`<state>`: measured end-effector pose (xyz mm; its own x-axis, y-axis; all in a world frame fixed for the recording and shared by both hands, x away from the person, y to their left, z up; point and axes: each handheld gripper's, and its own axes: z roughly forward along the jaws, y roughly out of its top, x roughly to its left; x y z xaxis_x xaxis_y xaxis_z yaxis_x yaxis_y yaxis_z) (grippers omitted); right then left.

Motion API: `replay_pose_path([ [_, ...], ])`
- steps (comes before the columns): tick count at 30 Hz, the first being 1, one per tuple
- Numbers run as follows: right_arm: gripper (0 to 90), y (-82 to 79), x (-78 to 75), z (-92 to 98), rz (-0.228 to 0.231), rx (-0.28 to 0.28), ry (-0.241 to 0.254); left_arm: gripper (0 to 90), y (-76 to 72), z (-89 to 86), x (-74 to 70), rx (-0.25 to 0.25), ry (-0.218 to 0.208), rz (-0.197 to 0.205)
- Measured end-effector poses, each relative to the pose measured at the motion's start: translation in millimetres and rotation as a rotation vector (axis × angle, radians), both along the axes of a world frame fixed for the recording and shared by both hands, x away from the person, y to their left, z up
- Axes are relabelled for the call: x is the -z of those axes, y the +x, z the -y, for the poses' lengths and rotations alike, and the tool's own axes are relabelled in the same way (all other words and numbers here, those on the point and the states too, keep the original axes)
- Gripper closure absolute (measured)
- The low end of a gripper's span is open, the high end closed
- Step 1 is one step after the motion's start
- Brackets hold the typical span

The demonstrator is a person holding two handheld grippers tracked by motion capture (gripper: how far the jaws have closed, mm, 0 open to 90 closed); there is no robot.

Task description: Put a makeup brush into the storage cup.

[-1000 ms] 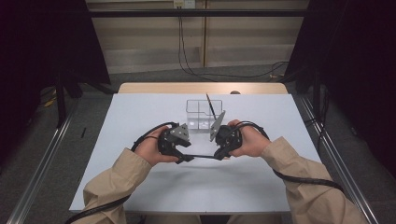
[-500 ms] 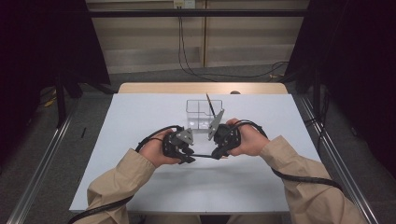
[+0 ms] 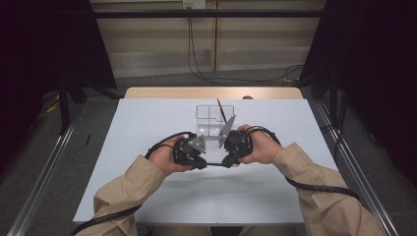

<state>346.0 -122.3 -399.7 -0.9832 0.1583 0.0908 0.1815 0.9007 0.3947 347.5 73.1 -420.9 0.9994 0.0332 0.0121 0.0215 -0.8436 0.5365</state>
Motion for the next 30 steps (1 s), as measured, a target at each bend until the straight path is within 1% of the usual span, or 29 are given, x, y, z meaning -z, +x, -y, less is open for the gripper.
replay_pose_path([
  [3,84.3,1.0,-1.5,1.4,0.004,-0.002,0.008,82.5,-0.9,1.9,1.2,0.011,0.016,0.0],
  [4,84.3,1.4,-1.5,2.1,0.002,0.0,0.019,82.7,-1.1,2.7,1.9,0.012,0.017,-0.002],
  [5,84.3,1.5,-2.4,2.4,0.003,-0.004,0.014,83.1,-1.3,3.7,1.9,0.02,0.027,-0.005],
  [7,84.3,1.5,-3.5,2.8,0.006,-0.008,0.02,83.5,-1.1,4.8,2.1,0.032,0.038,0.006],
  [8,84.3,1.4,-4.5,3.0,0.008,-0.009,0.017,83.8,-1.5,5.3,2.4,0.032,0.039,-0.001],
  [11,84.2,1.8,-6.4,3.7,0.007,-0.009,0.031,84.6,-2.1,6.1,3.1,0.043,0.053,0.002],
  [12,84.1,1.6,-7.5,3.7,0.01,-0.002,0.03,84.7,-2.6,6.5,3.5,0.042,0.057,0.01],
  [14,84.1,2.2,-8.6,3.2,0.013,-0.008,0.035,85.0,-3.8,7.1,4.3,0.039,0.059,0.003],
  [15,84.1,2.2,-9.6,2.7,0.018,-0.01,0.031,85.1,-4.1,7.1,4.1,0.034,0.061,0.007],
  [17,84.1,2.2,-10.0,2.0,0.02,-0.014,0.031,85.2,-3.9,6.8,3.7,0.038,0.058,-0.002],
  [20,83.9,2.7,-9.7,1.8,0.013,-0.014,0.033,85.2,-4.4,5.8,2.8,0.034,0.06,-0.007],
  [22,83.5,3.2,-8.2,1.9,0.008,-0.009,0.045,85.3,-4.8,4.9,2.4,0.028,0.061,-0.007],
  [24,80.3,3.3,-7.1,1.8,0.01,-0.002,0.049,85.2,-5.0,4.0,2.1,0.026,0.062,-0.014],
  [27,77.8,2.7,-6.3,1.0,0.012,0.002,0.046,85.3,-5.5,3.0,2.0,0.022,0.058,-0.016],
  [30,73.7,2.7,-6.0,1.0,0.015,0.002,0.047,85.3,-5.0,2.1,1.7,0.025,0.062,-0.015],
])
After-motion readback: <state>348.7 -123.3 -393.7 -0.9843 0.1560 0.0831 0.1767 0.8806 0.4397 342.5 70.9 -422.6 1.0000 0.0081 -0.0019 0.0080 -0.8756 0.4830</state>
